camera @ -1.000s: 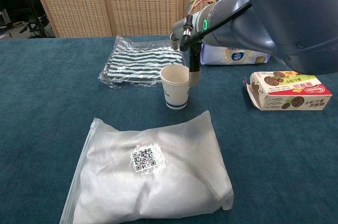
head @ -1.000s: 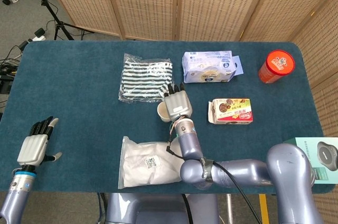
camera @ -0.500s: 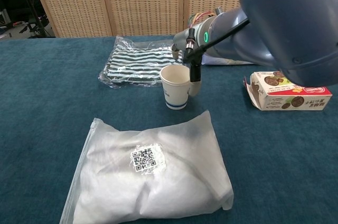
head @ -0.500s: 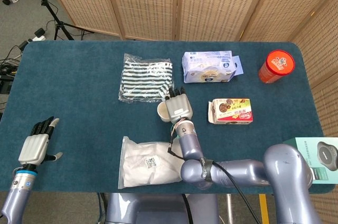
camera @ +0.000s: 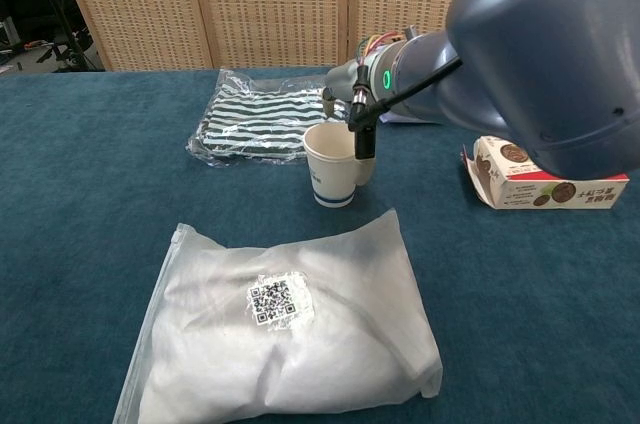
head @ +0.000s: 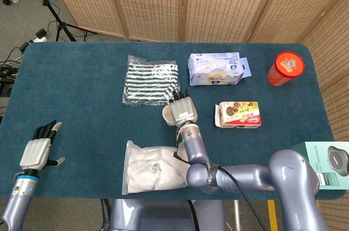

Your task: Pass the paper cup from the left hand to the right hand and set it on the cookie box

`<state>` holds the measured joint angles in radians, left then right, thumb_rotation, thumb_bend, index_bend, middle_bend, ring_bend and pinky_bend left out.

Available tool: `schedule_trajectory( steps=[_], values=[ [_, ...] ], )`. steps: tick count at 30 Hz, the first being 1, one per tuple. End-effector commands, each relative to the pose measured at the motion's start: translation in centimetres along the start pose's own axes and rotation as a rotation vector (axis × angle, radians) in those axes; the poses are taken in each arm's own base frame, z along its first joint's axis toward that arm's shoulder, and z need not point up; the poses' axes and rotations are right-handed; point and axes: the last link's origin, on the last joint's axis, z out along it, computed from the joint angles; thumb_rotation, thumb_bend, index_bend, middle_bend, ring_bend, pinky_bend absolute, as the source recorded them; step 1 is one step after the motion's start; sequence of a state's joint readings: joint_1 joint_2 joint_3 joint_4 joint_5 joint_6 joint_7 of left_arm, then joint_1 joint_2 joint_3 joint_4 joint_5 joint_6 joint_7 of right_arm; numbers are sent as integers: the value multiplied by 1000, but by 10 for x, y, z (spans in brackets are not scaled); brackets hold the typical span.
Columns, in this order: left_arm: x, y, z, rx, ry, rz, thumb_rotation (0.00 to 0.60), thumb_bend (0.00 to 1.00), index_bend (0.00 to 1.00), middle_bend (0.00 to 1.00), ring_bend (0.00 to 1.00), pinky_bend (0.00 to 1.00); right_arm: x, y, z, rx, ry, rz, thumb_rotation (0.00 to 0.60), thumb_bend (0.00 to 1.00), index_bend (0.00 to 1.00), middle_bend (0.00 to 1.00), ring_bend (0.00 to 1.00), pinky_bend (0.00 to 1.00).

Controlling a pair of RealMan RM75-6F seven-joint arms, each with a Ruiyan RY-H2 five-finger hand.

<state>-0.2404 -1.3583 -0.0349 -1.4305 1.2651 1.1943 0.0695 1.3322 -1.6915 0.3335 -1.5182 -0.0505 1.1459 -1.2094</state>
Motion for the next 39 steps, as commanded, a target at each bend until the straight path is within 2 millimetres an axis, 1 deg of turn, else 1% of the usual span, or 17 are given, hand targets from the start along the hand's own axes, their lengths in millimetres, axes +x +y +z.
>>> schedule_trajectory(
  steps=[1, 8, 14, 25, 31, 39],
  values=[
    [0, 0, 0, -2, -2, 1, 600, 156, 0, 0, 0, 0, 0, 1, 1, -2, 2, 3, 600, 140, 177, 0, 0, 0],
    [0, 0, 0, -2, -7, -1, 600, 156, 0, 0, 0, 0, -2, 0, 1, 4, 3, 14, 600, 160, 199, 0, 0, 0],
    [-1, 0, 0, 0, -9, -4, 600, 156, 0, 0, 0, 0, -4, 0, 2, 4, 4, 15, 600, 245, 241, 0, 0, 0],
    [-1, 0, 0, -2, -10, -3, 600, 156, 0, 0, 0, 0, -5, -3, 4, 8, 3, 32, 600, 247, 258, 0, 0, 0],
    [-1, 0, 0, -1, -15, -4, 600, 157, 0, 0, 0, 0, -6, -5, 5, 9, 14, 28, 600, 260, 332, 0, 0, 0],
    [-1, 0, 1, -2, -15, -4, 600, 158, 0, 0, 0, 0, -6, -2, 4, -7, 19, 23, 600, 262, 362, 0, 0, 0]
  ],
)
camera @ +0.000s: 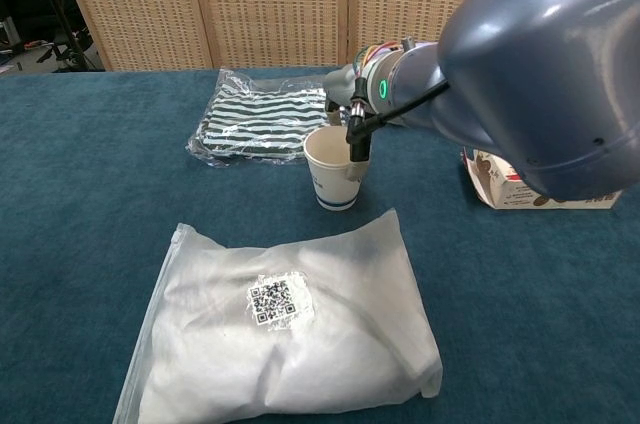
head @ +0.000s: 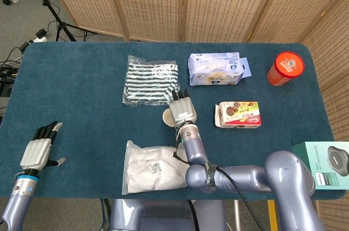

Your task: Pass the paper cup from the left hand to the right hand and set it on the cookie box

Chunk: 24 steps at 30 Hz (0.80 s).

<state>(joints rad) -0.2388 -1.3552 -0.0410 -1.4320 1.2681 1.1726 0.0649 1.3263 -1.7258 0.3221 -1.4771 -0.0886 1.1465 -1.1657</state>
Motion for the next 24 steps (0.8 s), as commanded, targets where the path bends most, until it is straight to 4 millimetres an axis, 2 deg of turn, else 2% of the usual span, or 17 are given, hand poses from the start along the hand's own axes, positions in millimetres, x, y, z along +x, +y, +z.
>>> schedule_trajectory(
  steps=[1, 8, 17, 20, 24],
  values=[
    [0, 0, 0, 0, 1, 1, 600, 158, 0, 0, 0, 0, 1, 1, -1, -5, 2, 0, 600, 262, 362, 0, 0, 0],
    [0, 1, 0, 0, 0, 4, 600, 158, 0, 0, 0, 0, 9, 10, -4, -34, 16, -9, 600, 262, 362, 0, 0, 0],
    [0, 1, -1, -1, -1, 10, 600, 159, 0, 0, 0, 0, 27, 33, -10, -91, 46, -23, 600, 260, 362, 0, 0, 0],
    [0, 1, -2, -2, 0, 12, 600, 159, 0, 0, 0, 0, 33, 57, -12, -151, 61, -36, 600, 262, 367, 0, 0, 0],
    [0, 2, -3, -5, -1, 18, 600, 159, 0, 0, 0, 0, 36, 77, -15, -187, 59, -19, 600, 260, 372, 0, 0, 0]
  ],
)
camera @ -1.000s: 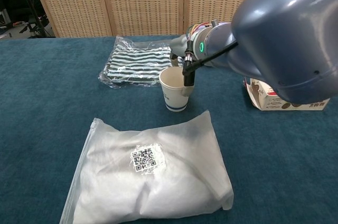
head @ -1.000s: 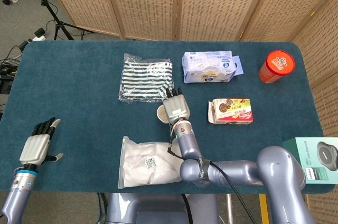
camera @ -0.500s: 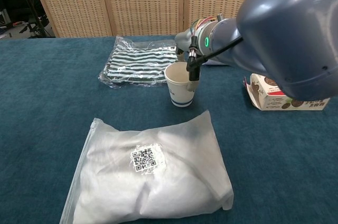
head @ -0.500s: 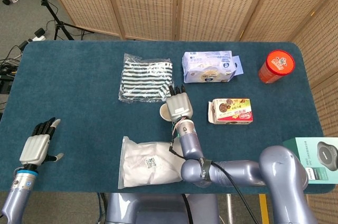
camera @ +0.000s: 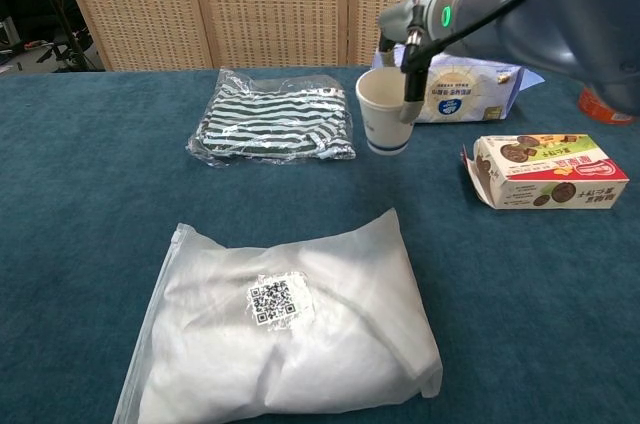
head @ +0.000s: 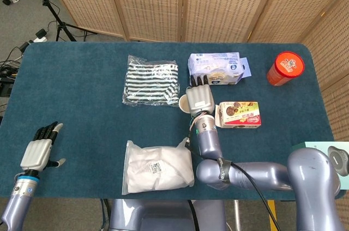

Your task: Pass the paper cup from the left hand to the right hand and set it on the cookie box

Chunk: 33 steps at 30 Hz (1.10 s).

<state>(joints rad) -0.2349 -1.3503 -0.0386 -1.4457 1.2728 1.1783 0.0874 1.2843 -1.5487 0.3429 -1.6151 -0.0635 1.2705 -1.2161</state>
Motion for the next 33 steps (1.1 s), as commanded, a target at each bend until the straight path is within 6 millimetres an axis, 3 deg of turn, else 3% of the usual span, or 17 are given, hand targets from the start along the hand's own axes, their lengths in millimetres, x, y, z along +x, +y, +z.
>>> schedule_trajectory(
  steps=[1, 17, 33],
  values=[
    [0, 1, 0, -2, -2, 2, 600, 159, 0, 0, 0, 0, 1, 20, 0, -40, -4, 9, 600, 260, 372, 0, 0, 0],
    [-2, 7, -4, -19, 0, 16, 600, 159, 0, 0, 0, 0, -14, 93, -2, -132, -104, 105, 600, 260, 376, 0, 0, 0],
    [-3, 7, -5, -15, -3, 25, 600, 160, 0, 0, 0, 0, -24, 126, 0, -180, -131, 119, 600, 260, 380, 0, 0, 0]
  ],
)
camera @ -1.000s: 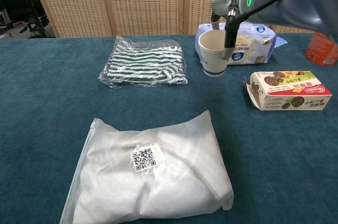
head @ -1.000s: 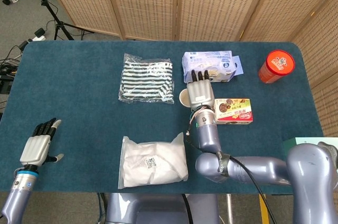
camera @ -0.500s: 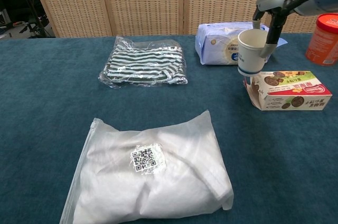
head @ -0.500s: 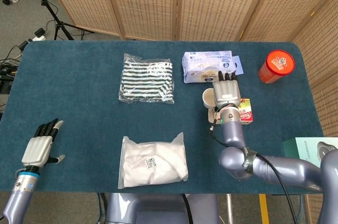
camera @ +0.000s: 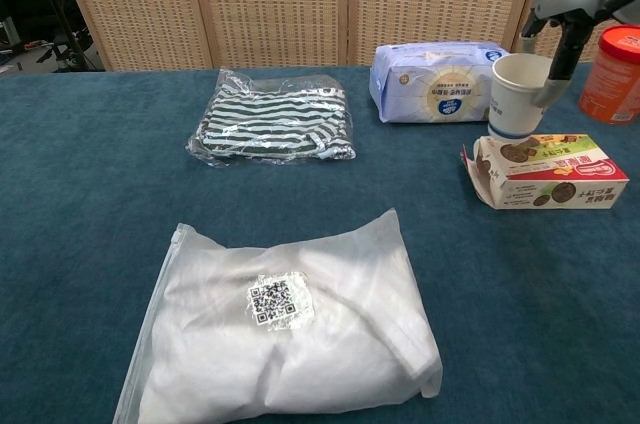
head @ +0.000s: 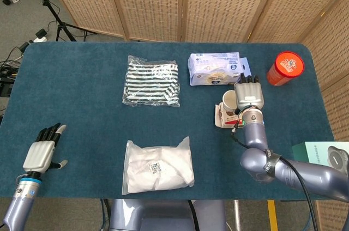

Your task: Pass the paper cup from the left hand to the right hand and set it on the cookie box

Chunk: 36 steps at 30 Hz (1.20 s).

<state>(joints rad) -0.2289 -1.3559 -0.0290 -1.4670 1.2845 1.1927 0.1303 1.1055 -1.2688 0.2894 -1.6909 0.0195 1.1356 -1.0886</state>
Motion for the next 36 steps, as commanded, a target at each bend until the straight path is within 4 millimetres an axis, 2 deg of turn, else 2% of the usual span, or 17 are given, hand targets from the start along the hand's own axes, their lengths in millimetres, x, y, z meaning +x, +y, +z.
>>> schedule_trajectory(
  steps=[1, 22, 29, 33, 36],
  values=[
    [0, 0, 0, -1, 0, 1, 600, 160, 0, 0, 0, 0, -2, 4, 1, -6, -6, 6, 600, 260, 380, 0, 0, 0],
    [-3, 3, -1, -6, -6, 10, 600, 160, 0, 0, 0, 0, -20, 40, 9, -67, -64, 54, 600, 260, 379, 0, 0, 0],
    [-1, 2, -2, -7, 1, 3, 600, 160, 0, 0, 0, 0, -23, 46, 10, -77, -79, 65, 600, 260, 380, 0, 0, 0],
    [0, 2, -2, -8, 4, 2, 600, 159, 0, 0, 0, 0, -25, 48, 9, -74, -83, 73, 600, 205, 372, 0, 0, 0],
    [0, 2, -3, -9, 4, 2, 600, 161, 0, 0, 0, 0, -25, 49, 8, -74, -90, 83, 600, 160, 300, 0, 0, 0]
  ],
)
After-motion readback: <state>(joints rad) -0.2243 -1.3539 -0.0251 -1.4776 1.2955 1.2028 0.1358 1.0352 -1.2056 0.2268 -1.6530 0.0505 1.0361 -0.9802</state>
